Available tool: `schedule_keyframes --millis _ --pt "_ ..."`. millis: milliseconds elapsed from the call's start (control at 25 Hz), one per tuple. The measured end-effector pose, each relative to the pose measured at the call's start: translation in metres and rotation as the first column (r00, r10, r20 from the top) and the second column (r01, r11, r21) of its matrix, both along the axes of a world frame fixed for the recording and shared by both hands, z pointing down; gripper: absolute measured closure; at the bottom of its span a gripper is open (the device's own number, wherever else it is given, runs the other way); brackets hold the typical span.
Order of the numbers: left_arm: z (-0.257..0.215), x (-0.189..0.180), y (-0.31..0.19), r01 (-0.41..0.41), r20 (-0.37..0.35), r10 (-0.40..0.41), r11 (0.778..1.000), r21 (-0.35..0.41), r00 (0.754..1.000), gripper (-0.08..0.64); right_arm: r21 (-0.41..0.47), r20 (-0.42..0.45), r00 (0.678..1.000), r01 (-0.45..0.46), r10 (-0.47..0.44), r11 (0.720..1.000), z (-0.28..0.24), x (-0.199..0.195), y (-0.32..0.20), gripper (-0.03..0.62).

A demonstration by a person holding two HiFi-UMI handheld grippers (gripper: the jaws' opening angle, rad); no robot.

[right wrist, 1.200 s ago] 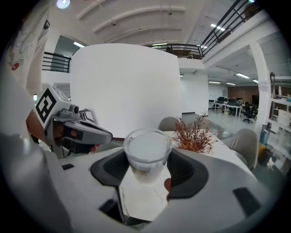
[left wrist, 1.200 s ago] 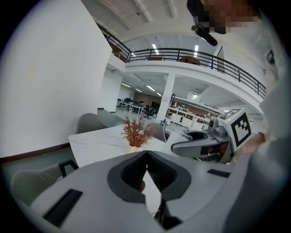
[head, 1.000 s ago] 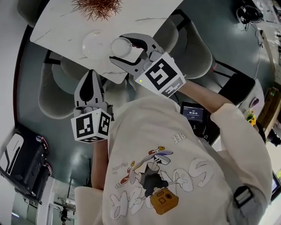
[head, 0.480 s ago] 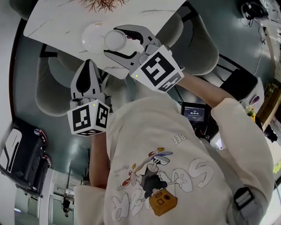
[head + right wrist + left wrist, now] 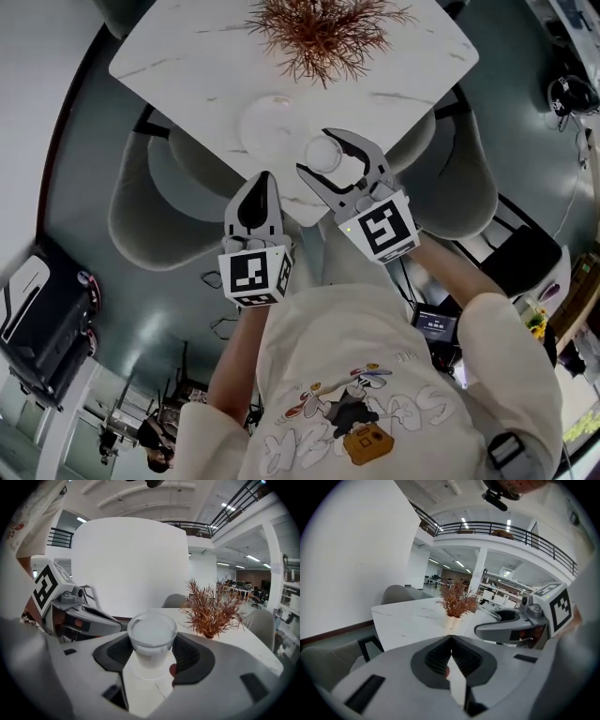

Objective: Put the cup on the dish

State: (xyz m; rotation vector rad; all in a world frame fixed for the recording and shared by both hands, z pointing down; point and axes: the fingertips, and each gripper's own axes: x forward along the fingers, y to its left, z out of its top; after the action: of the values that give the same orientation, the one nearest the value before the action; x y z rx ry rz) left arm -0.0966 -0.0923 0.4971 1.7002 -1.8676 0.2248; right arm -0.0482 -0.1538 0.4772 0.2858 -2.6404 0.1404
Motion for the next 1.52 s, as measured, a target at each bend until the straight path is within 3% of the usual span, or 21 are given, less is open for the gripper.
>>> schedule_keyframes --millis 400,720,1520 --pt "0.045 -0.024 -0.017 -0.027 0.065 0.027 1.0 0.005 0.998 0.557 0.034 -0.063 0.996 0.065 -0.063 0.997 0.054 -0.041 -0.001 0.33" --pt "0.074 -0.032 -0.016 -0.021 0.068 0.023 1.0 -0.021 0.997 0.557 0.012 -0.081 0.995 0.065 -0.064 0.998 0.088 -0.063 -0.004 0.33" --pt "0.098 -0.045 -0.014 -0.002 0.063 0.005 0.999 -0.047 0.998 0.557 0.03 -0.14 0.988 0.072 -0.067 0.997 0.133 -0.073 0.001 0.33"
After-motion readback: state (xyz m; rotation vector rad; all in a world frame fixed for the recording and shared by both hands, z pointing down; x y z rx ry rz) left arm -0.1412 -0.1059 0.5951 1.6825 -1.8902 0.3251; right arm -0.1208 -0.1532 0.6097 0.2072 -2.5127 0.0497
